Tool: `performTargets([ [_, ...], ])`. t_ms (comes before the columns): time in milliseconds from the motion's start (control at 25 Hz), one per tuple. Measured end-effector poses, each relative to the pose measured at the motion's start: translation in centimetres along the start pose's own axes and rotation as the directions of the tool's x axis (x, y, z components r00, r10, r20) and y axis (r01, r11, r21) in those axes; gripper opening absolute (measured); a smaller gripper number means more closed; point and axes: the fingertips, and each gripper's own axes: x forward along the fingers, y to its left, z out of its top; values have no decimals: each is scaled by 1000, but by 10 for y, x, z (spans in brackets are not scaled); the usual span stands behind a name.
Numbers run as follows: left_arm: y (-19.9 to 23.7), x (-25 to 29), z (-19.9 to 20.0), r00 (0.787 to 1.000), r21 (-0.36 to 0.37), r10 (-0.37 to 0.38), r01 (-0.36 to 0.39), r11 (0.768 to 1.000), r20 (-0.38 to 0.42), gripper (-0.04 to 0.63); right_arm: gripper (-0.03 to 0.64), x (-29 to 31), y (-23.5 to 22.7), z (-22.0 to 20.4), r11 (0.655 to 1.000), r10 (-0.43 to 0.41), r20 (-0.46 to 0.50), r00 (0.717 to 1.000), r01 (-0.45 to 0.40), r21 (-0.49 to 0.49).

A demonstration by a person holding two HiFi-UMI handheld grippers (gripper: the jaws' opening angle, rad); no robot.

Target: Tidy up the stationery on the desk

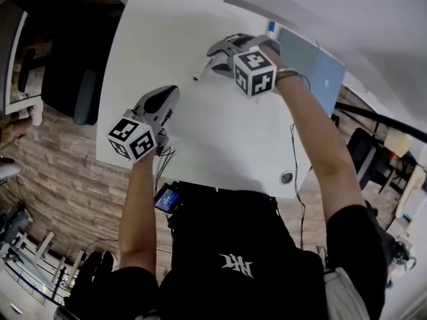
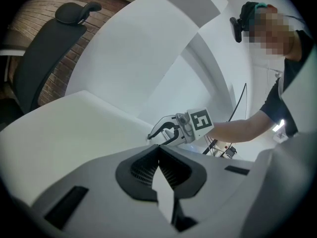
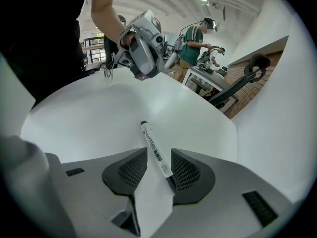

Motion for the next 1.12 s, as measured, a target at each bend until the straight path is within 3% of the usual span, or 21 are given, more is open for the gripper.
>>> performTargets([
  [400,0,3,-5,1000,-8,3,-3,1000,1,3,150,10,2,-2,995,59,-34,998,-62,-72],
  [800,3,2,-4,1000,-17,6,-6,1000,8,3,117,14,5,-5,990,108,-56,993,-112,-83],
  [1120,1,7,-2,1000,-10,-6,6,1000,1,3,87,8,2,-1,994,87,-35,996,-89,-64],
])
